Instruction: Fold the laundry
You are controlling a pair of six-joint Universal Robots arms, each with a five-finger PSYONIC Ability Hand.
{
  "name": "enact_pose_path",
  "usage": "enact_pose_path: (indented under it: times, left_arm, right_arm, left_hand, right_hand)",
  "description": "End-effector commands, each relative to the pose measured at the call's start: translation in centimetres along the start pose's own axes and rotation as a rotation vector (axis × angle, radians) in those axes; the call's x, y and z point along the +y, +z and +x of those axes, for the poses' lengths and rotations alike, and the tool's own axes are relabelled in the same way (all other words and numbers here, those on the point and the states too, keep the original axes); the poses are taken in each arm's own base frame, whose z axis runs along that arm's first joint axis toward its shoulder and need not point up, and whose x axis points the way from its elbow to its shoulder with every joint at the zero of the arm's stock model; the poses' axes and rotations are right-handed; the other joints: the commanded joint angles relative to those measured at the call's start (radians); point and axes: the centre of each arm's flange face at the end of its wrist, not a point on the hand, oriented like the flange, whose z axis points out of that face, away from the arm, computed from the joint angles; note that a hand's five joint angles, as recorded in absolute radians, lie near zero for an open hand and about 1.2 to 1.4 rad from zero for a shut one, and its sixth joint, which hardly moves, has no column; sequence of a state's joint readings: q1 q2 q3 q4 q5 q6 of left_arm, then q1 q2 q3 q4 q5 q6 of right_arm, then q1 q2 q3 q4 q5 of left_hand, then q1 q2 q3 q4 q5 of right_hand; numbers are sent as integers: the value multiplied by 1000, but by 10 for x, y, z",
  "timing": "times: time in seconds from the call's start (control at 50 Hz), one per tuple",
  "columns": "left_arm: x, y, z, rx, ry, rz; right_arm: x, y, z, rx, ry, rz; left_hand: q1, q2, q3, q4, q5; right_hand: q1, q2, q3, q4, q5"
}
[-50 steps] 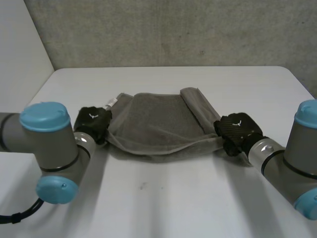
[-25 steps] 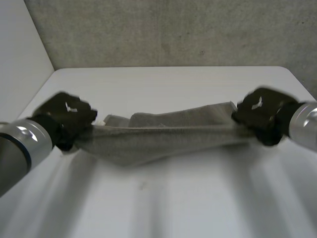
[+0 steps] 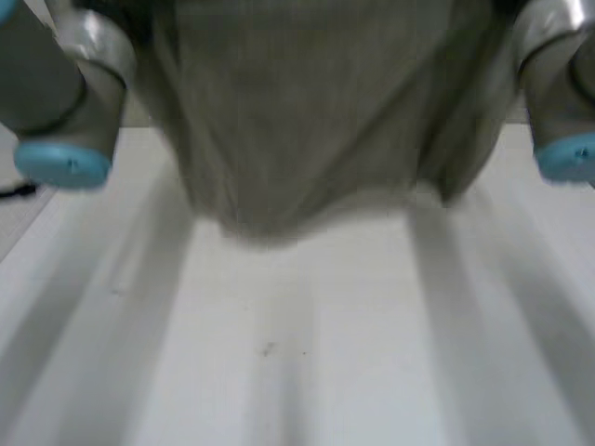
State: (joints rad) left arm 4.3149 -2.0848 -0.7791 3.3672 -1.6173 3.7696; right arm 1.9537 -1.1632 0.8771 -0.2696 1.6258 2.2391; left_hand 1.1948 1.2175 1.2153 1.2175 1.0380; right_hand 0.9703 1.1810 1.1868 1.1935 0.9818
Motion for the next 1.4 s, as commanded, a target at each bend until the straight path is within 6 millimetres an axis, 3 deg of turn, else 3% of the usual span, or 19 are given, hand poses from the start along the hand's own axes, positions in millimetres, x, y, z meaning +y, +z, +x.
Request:
enact_pose_path:
  times: [0.02, 0.08, 0.12, 0.14, 0.16, 0.18, 0.22, 0.24, 0.28, 0.3, 0.34, 0.4, 0.46, 0.6, 0.68, 0.74, 0.84, 1.06, 1.4]
  left_arm:
    - [-32, 1, -34, -131, -133, 154]
    - [-11, -13, -23, -83, -167, 71]
    - [24, -35, -4, -11, -171, -55]
    - [24, -35, -4, -11, -171, -55]
    - [43, -50, 7, 28, -166, -124]
    - [43, -50, 7, 28, -166, -125]
    - [78, -82, 27, 106, -158, -255]
    - [78, -83, 27, 106, -158, -255]
    - [109, -118, 47, 205, -155, -366]
    - [109, -118, 47, 205, -155, -367]
    - [131, -150, 67, 299, -161, -443]
    - [141, -165, 75, 341, -161, -483]
    - [153, -192, 85, 406, -125, -551]
    - [163, -211, 69, 429, -20, -614]
    - [155, -213, 61, 418, -5, -606]
    - [150, -220, 60, 427, -6, -611]
    - [128, -223, 52, 413, -9, -565]
    - [118, -219, 48, 394, -28, -535]
    - [115, -220, 48, 388, -65, -539]
  right_arm:
    - [-12, -19, 11, 51, 10, 121]
    - [-5, -27, 0, 8, 10, 98]
    - [15, -48, -25, -96, 9, 20]
    - [15, -48, -25, -97, 9, 20]
    - [25, -61, -37, -158, 10, -23]
    - [35, -76, -49, -218, 9, -70]
    - [45, -91, -60, -279, 7, -117]
    - [45, -91, -60, -280, 7, -118]
    - [66, -124, -85, -409, 7, -218]
    - [66, -124, -85, -409, 7, -219]
    - [89, -158, -113, -548, 12, -312]
    - [103, -183, -131, -648, 22, -377]
    - [107, -193, -136, -683, 25, -406]
    - [110, -213, -134, -754, 153, -545]
    - [107, -212, -129, -752, 287, -588]
    - [117, -202, -116, -703, 371, -624]
    - [140, -184, -89, -597, 541, -723]
    - [173, -190, -72, -548, 715, -860]
    - [185, -205, -91, -591, 754, -877]
  left_hand:
    - [201, 179, 181, 179, 184]
    - [201, 179, 181, 179, 184]
    - [201, 179, 181, 179, 184]
    - [201, 179, 181, 179, 184]
    - [201, 179, 181, 179, 184]
    - [201, 179, 181, 179, 184]
    - [201, 179, 181, 179, 184]
    - [201, 179, 181, 179, 184]
    - [201, 179, 181, 179, 184]
    - [201, 179, 181, 179, 184]
    - [201, 179, 181, 179, 184]
    - [201, 179, 181, 179, 184]
    - [201, 179, 181, 179, 184]
    - [201, 179, 181, 179, 184]
    - [201, 179, 181, 179, 184]
    - [201, 179, 181, 179, 184]
    - [201, 179, 181, 179, 184]
    - [201, 179, 181, 179, 184]
    - [201, 179, 181, 179, 184]
  right_hand:
    - [426, 215, 209, 203, 240]
    - [426, 215, 209, 203, 240]
    - [426, 215, 209, 203, 240]
    - [426, 215, 209, 203, 240]
    - [426, 215, 209, 203, 240]
    - [426, 215, 209, 203, 240]
    - [426, 215, 209, 203, 240]
    - [426, 215, 209, 203, 240]
    - [426, 215, 209, 203, 240]
    - [426, 215, 209, 203, 240]
    - [426, 215, 209, 203, 240]
    - [426, 215, 209, 203, 240]
    - [426, 215, 209, 203, 240]
    - [426, 215, 209, 203, 240]
    - [-211, -422, -428, -435, -397]
    - [-286, -497, -503, -509, -472]
    - [-292, -503, -509, -516, -478]
    - [-283, -494, -500, -507, -469]
    - [-286, -497, -503, -510, -472]
